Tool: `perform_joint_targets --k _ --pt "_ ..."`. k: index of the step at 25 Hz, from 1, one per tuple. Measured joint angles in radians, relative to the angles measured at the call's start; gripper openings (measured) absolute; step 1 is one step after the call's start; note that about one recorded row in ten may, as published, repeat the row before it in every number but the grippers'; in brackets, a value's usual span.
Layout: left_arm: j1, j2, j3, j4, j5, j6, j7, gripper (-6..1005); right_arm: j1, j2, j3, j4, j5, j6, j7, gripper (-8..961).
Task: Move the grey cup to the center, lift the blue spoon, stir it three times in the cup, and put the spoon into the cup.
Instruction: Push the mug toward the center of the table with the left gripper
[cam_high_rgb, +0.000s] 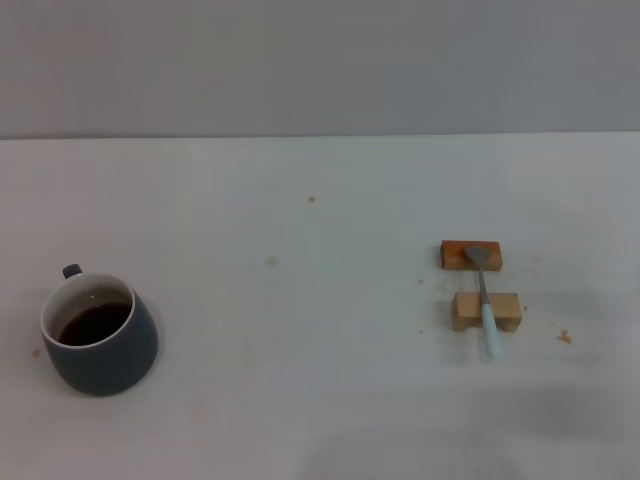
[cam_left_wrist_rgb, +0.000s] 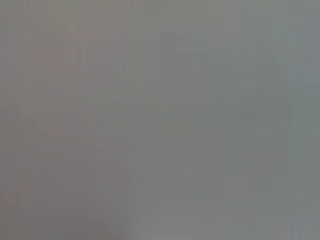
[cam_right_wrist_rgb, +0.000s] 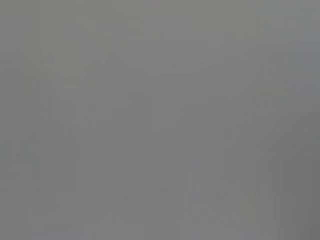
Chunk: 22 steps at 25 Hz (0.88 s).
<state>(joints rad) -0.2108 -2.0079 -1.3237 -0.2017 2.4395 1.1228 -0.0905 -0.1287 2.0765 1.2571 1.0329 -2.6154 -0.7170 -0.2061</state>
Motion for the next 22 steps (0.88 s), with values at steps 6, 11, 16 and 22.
perform_joint_targets --k 6,11,16,22 --pt "0.006 0.000 -0.006 -0.005 -0.003 0.003 -0.001 856 0.086 -0.002 -0.057 -0.114 -0.001 -0.045 0.097 445" --pt "0.002 -0.011 -0.027 -0.005 -0.003 0.005 -0.010 854 0.261 -0.003 -0.104 -0.355 -0.010 -0.143 0.250 445" --pt "0.000 -0.015 -0.030 -0.005 0.001 0.013 -0.010 851 0.344 -0.003 -0.133 -0.441 -0.010 -0.185 0.289 444" --pt "0.005 -0.035 -0.029 -0.008 0.001 0.031 -0.010 848 0.326 -0.002 -0.191 -0.397 -0.013 -0.218 0.316 444"
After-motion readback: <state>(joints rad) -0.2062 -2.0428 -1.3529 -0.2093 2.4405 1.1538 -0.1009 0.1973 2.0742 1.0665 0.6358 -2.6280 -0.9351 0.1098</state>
